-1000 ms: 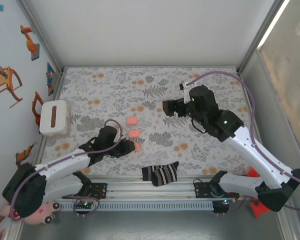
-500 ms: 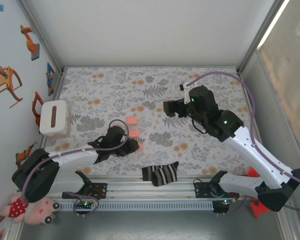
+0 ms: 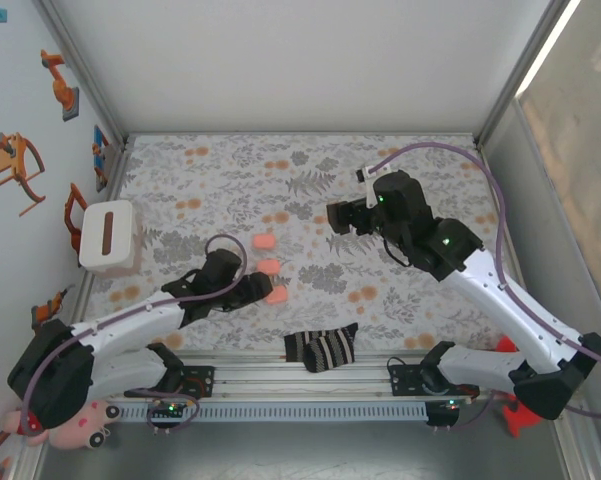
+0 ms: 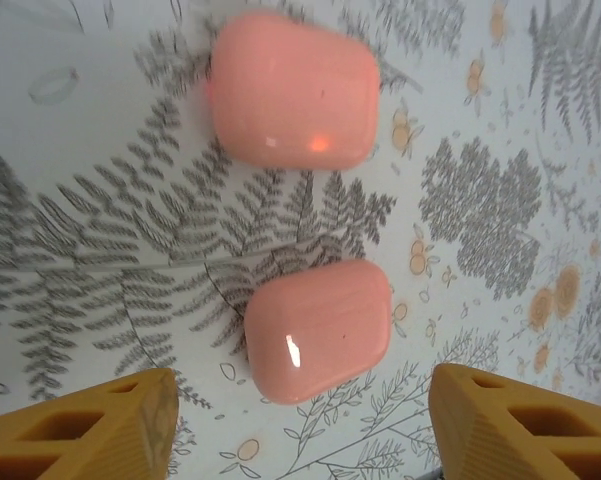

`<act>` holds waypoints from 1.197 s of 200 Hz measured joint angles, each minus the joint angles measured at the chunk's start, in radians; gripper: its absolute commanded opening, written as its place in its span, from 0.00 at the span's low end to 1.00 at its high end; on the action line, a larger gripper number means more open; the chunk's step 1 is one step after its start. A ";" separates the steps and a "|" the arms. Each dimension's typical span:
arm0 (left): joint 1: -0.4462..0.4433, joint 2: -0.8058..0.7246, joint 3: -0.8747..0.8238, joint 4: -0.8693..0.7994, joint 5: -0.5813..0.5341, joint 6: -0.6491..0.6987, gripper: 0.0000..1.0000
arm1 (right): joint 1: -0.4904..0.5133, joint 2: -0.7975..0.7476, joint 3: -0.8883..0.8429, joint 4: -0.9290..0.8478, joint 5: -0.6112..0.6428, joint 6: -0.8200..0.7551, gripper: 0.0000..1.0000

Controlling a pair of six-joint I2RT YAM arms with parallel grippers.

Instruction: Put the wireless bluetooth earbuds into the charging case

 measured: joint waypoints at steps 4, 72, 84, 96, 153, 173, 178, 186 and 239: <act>0.013 -0.014 0.013 -0.017 -0.006 0.011 0.72 | -0.004 0.000 0.000 -0.004 0.002 -0.003 1.00; 0.259 -0.114 0.274 -0.143 -0.163 0.323 0.79 | -0.131 -0.126 -0.125 0.017 0.155 -0.131 1.00; 0.307 -0.103 0.294 -0.137 -0.188 0.376 0.80 | -0.176 -0.152 -0.177 0.045 0.188 -0.156 1.00; 0.354 -0.089 0.301 -0.117 -0.221 0.424 0.80 | -0.232 -0.171 -0.235 0.081 0.214 -0.175 1.00; 0.485 0.034 0.254 0.084 -0.438 0.645 0.83 | -0.445 -0.154 -0.591 0.412 0.347 -0.256 1.00; 0.487 0.097 0.238 0.149 -0.502 0.719 0.83 | -0.490 -0.095 -0.712 0.604 0.347 -0.280 1.00; 0.487 0.108 0.230 0.169 -0.510 0.735 0.83 | -0.500 -0.076 -0.744 0.662 0.340 -0.285 1.00; 0.488 0.123 0.210 0.208 -0.517 0.763 0.84 | -0.512 -0.043 -0.785 0.745 0.330 -0.291 1.00; 0.518 0.175 0.092 0.428 -0.496 0.875 0.93 | -0.544 0.202 -0.899 1.205 0.249 -0.320 1.00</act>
